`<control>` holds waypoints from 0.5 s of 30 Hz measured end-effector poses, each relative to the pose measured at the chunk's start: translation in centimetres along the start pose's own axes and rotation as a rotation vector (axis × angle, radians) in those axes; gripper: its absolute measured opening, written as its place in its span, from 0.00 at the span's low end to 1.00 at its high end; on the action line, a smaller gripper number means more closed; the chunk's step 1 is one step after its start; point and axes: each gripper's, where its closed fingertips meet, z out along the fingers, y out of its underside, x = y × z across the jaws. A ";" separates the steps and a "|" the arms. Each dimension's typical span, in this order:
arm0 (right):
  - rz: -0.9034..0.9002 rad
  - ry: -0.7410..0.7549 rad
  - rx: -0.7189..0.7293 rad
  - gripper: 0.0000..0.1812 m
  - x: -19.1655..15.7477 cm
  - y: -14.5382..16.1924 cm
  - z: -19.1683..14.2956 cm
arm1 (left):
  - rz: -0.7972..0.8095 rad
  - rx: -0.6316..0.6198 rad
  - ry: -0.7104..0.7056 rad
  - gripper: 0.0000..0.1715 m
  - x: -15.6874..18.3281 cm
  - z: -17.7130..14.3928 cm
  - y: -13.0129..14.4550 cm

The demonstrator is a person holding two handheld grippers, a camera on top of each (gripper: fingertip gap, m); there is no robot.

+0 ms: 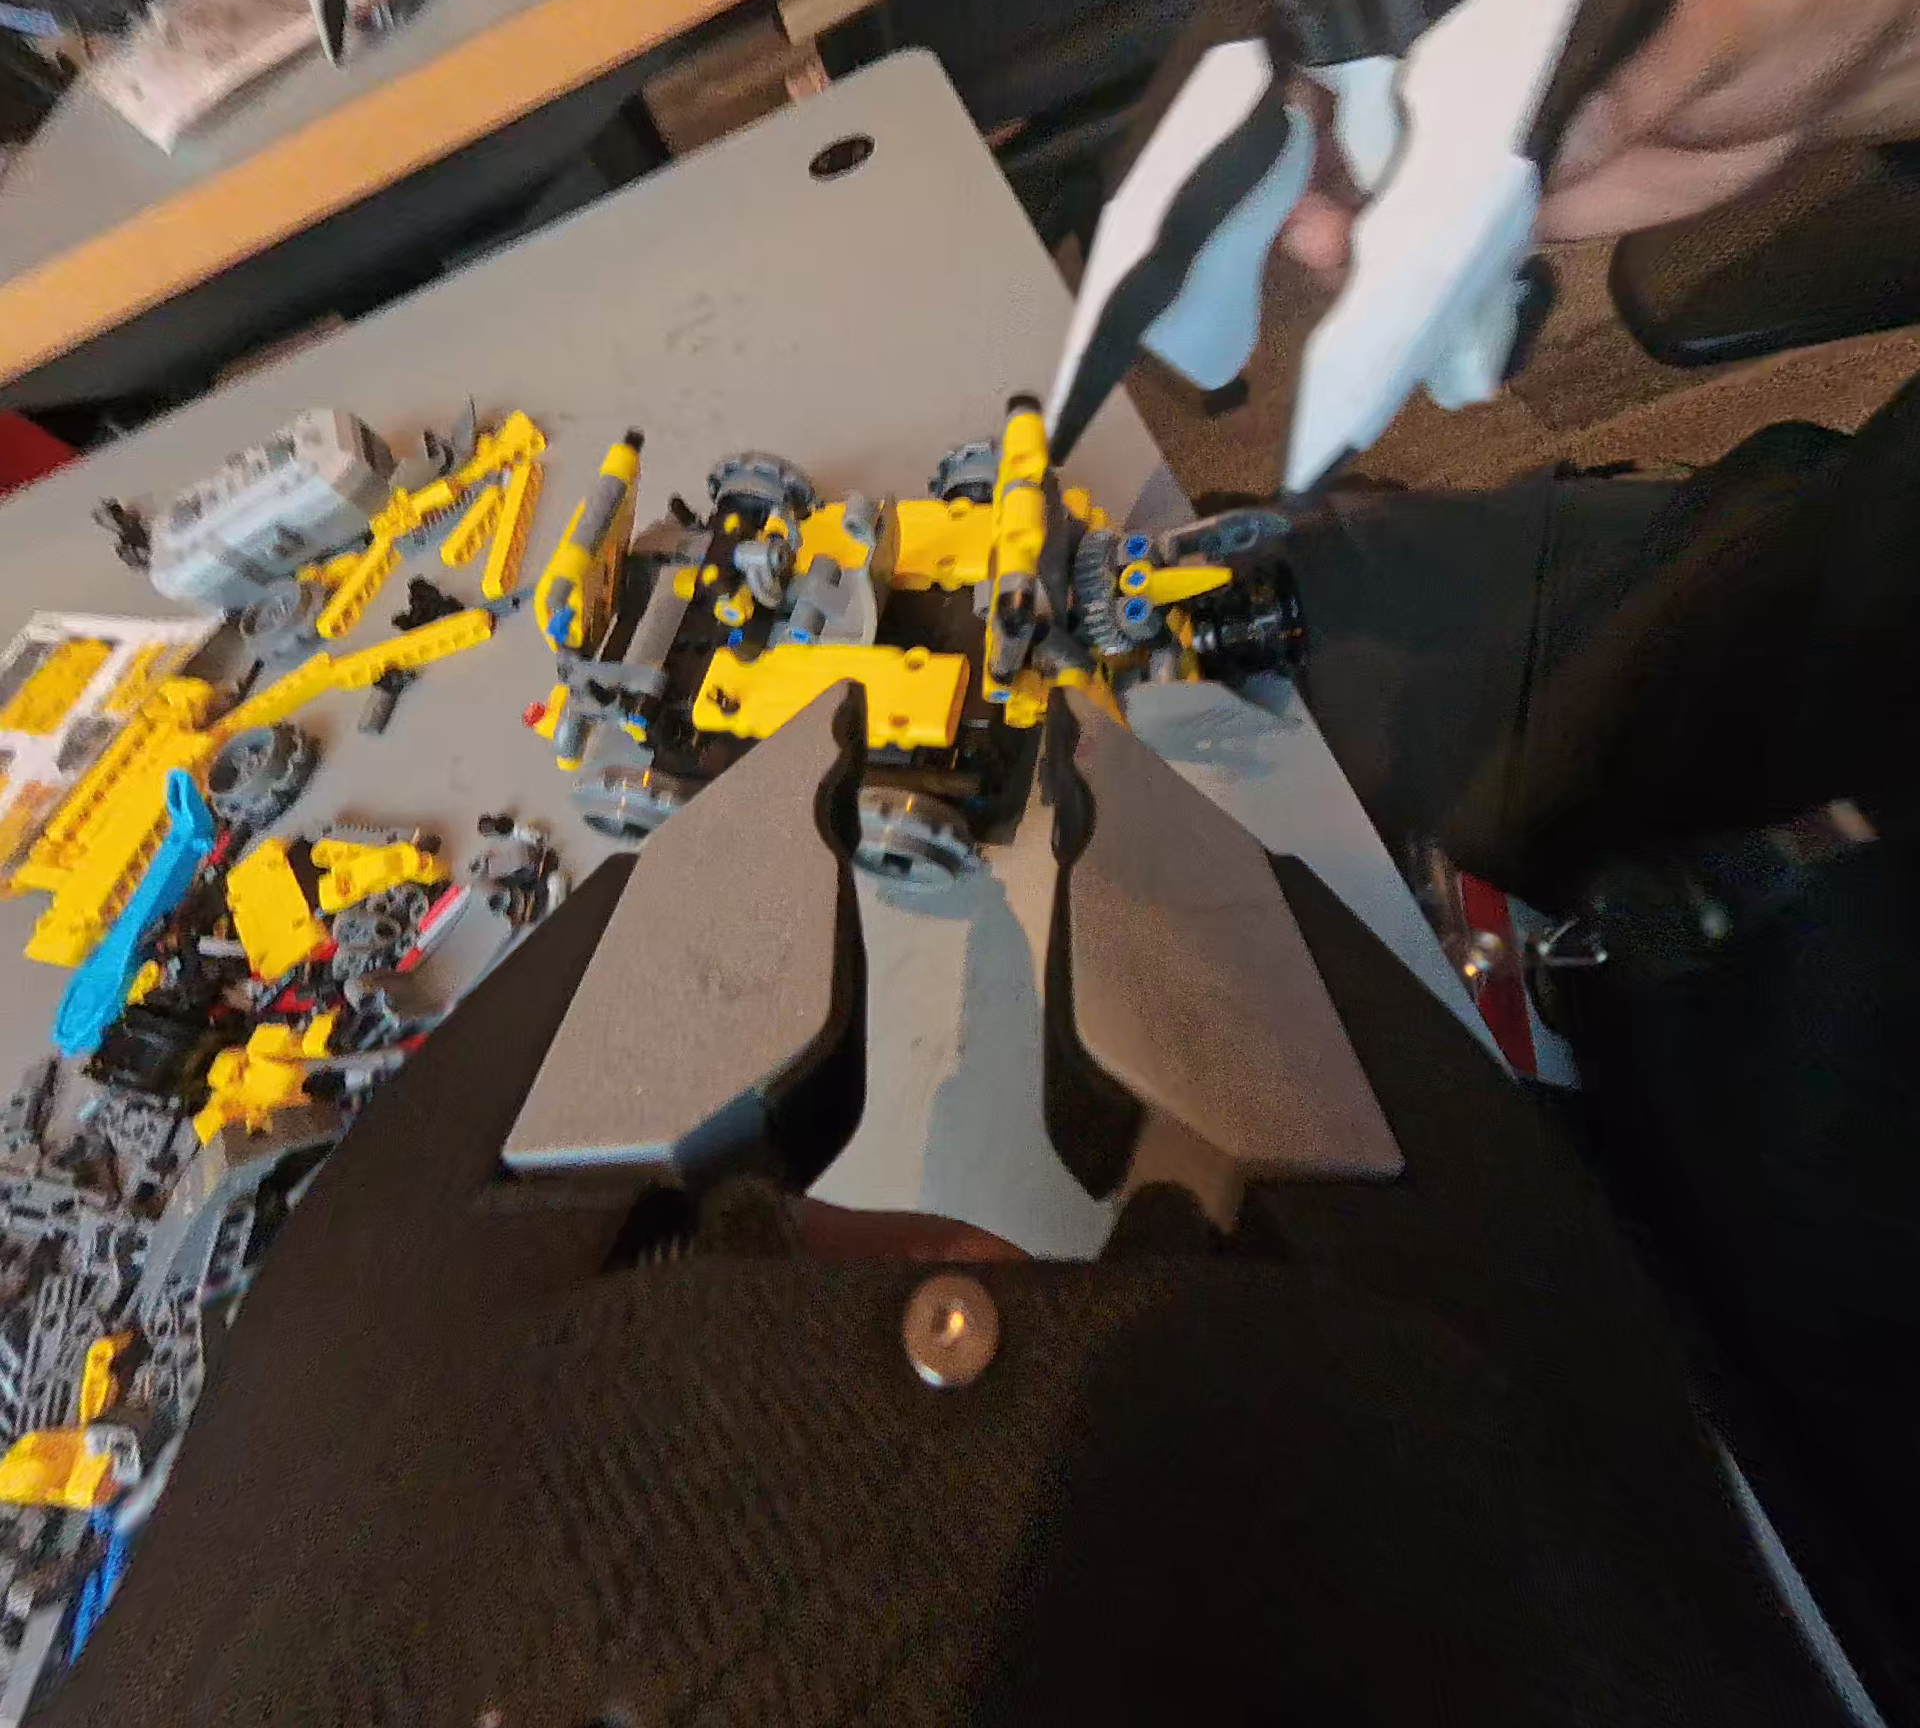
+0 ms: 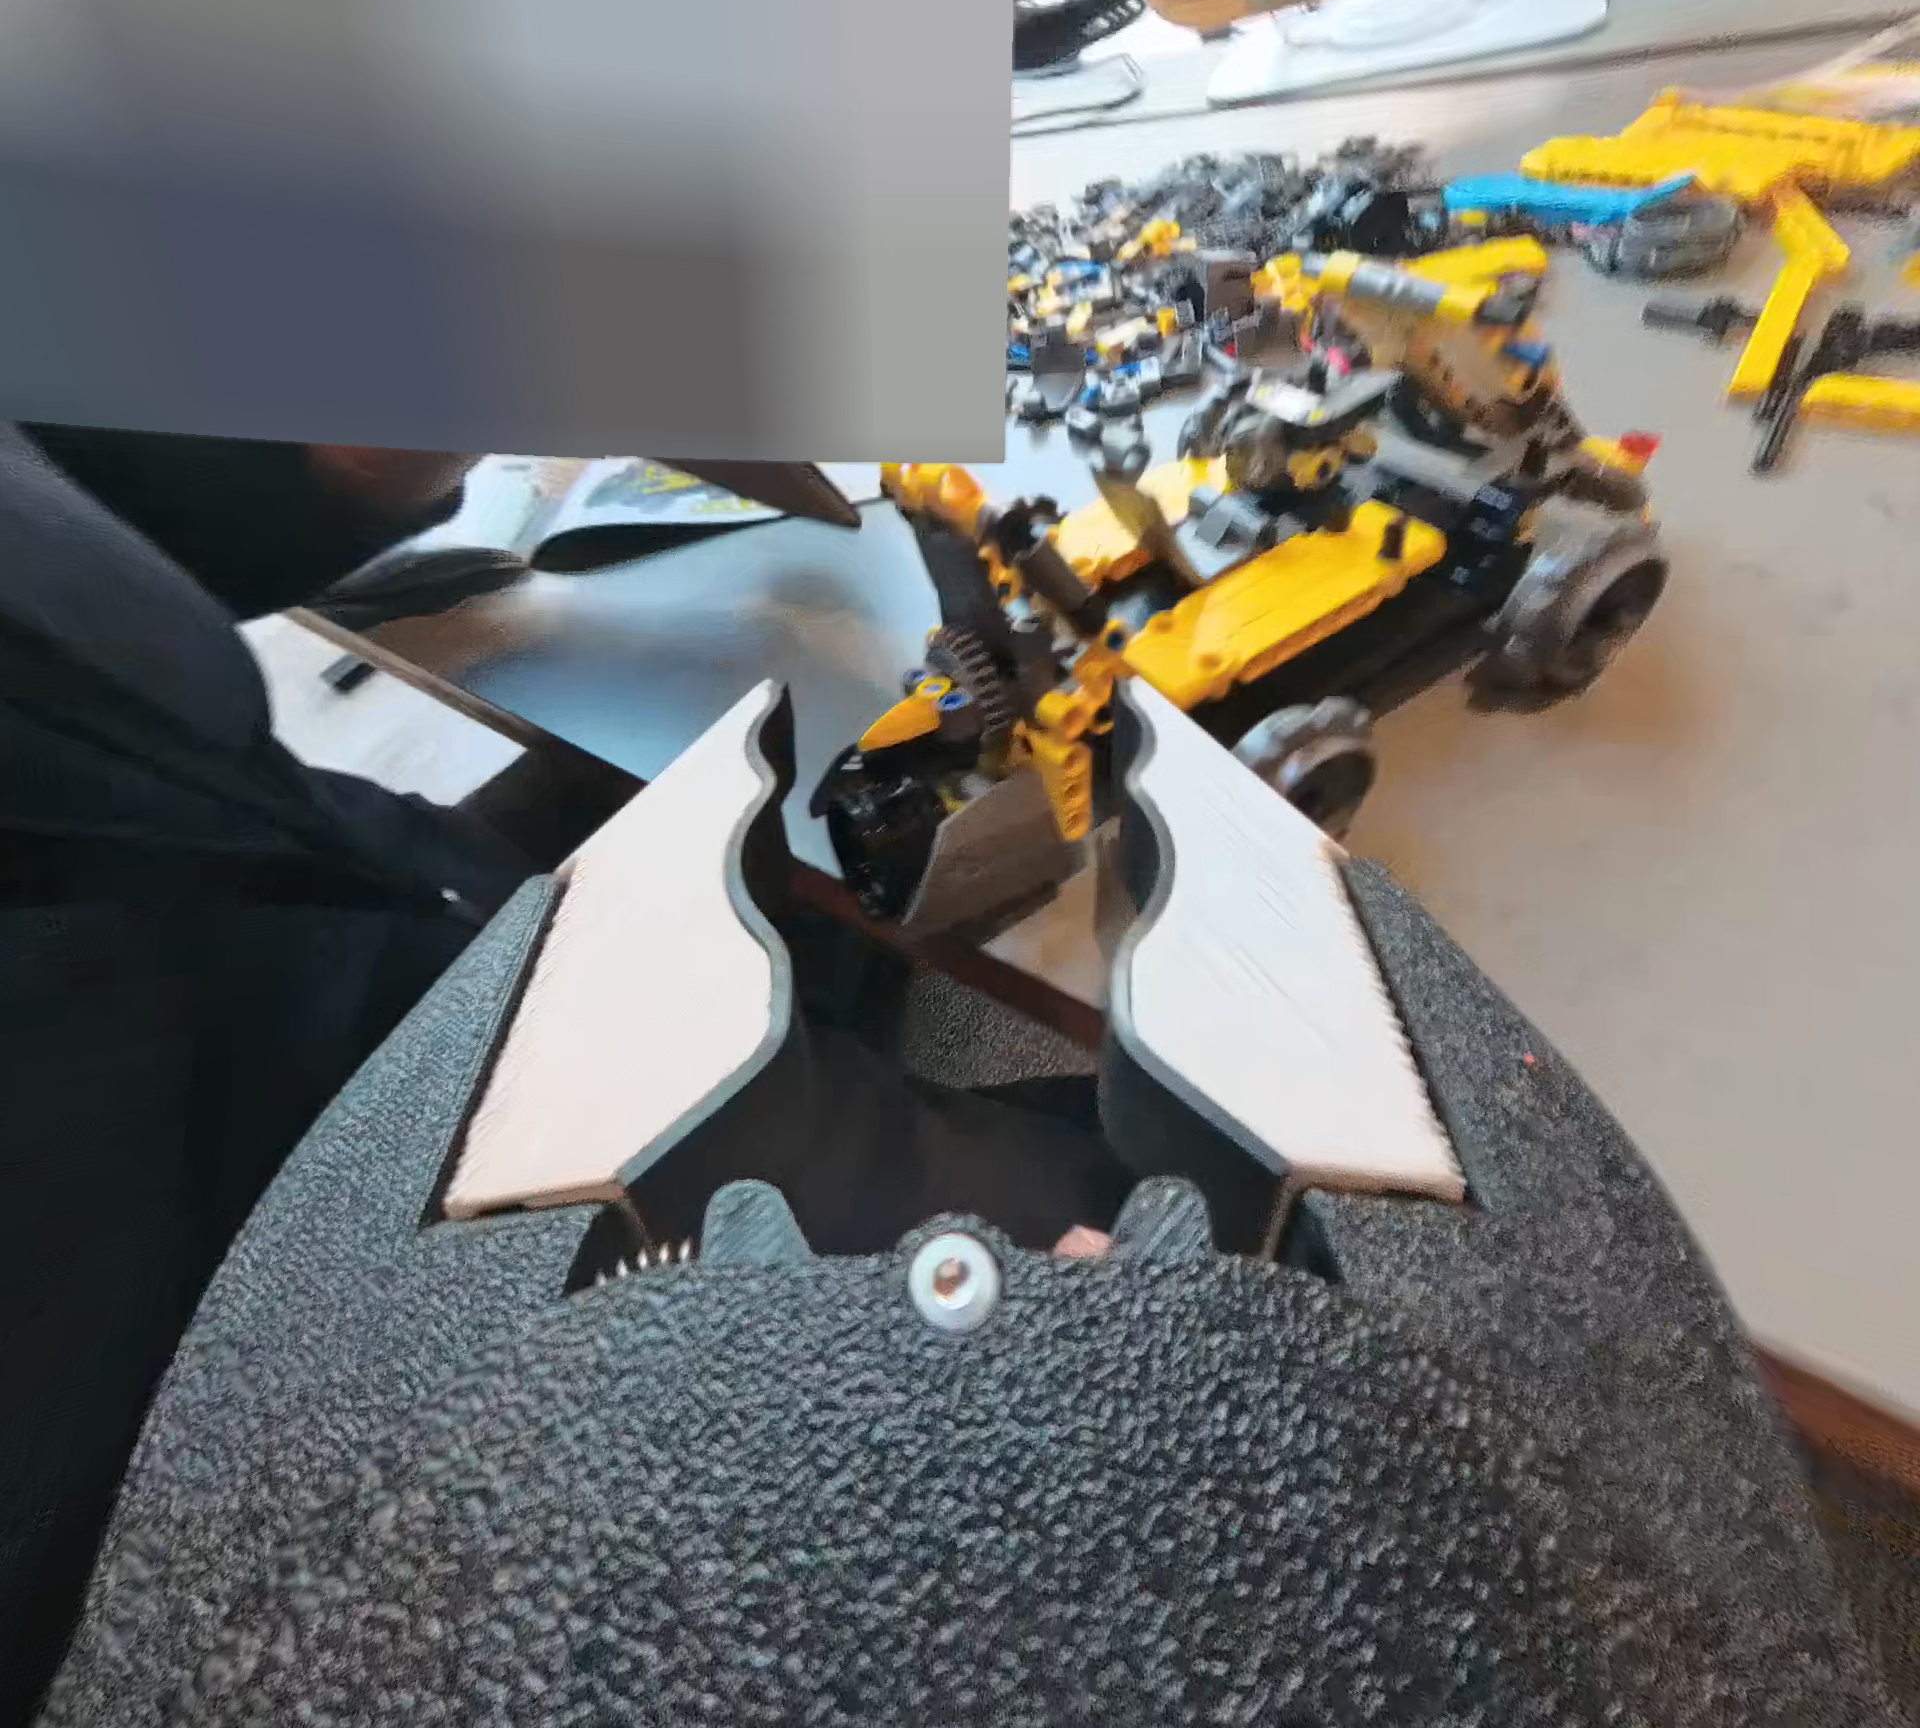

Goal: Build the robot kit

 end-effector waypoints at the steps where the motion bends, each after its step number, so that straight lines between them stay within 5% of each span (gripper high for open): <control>1: 0.015 0.050 -0.017 0.37 -0.2 0.7 0.3 | -0.027 -0.036 0.005 0.19 -0.3 -0.1 0.5; 7: -0.087 0.354 -0.152 0.55 0.1 3.4 1.6 | -0.217 -0.131 0.023 0.20 -1.2 0.7 3.0; 15: -0.250 0.307 -0.305 0.45 1.2 4.7 2.9 | -0.305 -0.139 -0.041 0.20 -0.9 2.7 3.5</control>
